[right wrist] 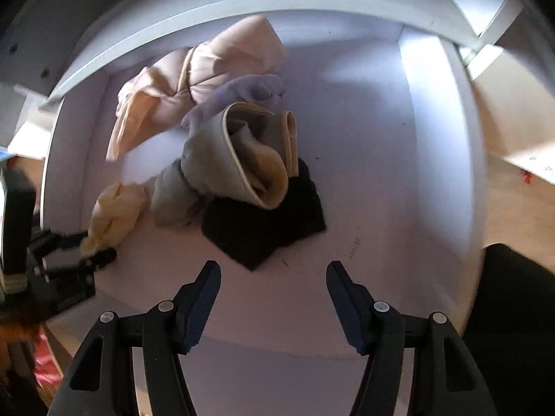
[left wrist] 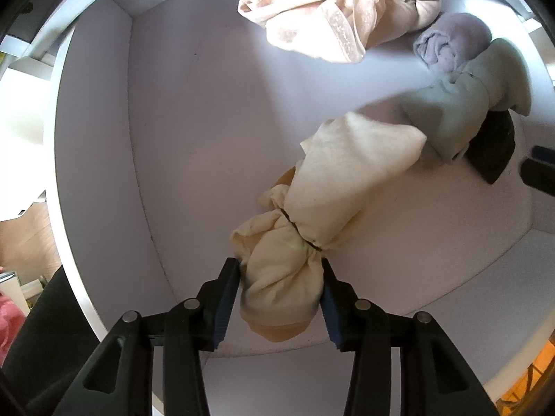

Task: Organize soft objects
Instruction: 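Return the right tool to the drawer and grasp the black cloth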

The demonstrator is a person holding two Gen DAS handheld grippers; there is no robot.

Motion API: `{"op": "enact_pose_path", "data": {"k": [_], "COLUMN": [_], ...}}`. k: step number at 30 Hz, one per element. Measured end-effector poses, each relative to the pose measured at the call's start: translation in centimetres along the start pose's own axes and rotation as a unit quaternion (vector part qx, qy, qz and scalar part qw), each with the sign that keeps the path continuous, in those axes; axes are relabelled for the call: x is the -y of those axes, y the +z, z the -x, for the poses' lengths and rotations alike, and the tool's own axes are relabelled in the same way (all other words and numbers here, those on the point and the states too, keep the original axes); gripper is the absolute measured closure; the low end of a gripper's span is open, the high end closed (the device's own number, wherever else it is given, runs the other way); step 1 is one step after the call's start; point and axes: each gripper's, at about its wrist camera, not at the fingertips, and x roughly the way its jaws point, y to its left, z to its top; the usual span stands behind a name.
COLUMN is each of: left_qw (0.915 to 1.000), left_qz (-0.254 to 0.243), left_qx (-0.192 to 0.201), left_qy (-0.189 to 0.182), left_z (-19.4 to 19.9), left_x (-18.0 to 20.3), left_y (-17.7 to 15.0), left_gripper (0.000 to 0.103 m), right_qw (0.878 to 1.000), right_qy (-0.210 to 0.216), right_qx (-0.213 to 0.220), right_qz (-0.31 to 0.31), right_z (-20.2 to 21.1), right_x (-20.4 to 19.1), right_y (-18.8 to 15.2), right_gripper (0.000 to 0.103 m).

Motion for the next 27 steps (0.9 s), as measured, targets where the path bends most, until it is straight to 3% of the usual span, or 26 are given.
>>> {"op": "enact_pose_path", "data": {"k": [5, 13, 19, 24, 27], "left_qw": [1.0, 1.0, 0.9999, 0.9998, 0.9997], "left_qz": [-0.001, 0.004, 0.011, 0.013, 0.014], "left_qx": [-0.001, -0.003, -0.002, -0.001, -0.001], "left_qy": [-0.002, -0.007, -0.012, -0.016, -0.02], "left_z": [0.1, 0.2, 0.2, 0.5, 0.6], "left_x": [-0.5, -0.9, -1.4, -1.9, -2.2], "left_y": [-0.4, 0.4, 0.8, 1.0, 1.0], "left_gripper": [0.057, 0.057, 0.056, 0.055, 0.055], "right_qw": [1.0, 0.998, 0.996, 0.997, 0.998], "right_qy": [0.012, -0.04, -0.084, -0.042, -0.024], "right_qx": [0.01, -0.004, -0.025, 0.006, 0.002], "right_qz": [-0.019, 0.045, -0.018, -0.058, -0.052], "right_z": [-1.0, -2.6, -1.4, -0.3, -1.0], "right_x": [0.1, -1.4, 2.3, 3.9, 3.3], "right_y": [1.1, 1.7, -0.3, -0.6, 0.3], "right_gripper": [0.039, 0.034, 0.034, 0.033, 0.033]}}
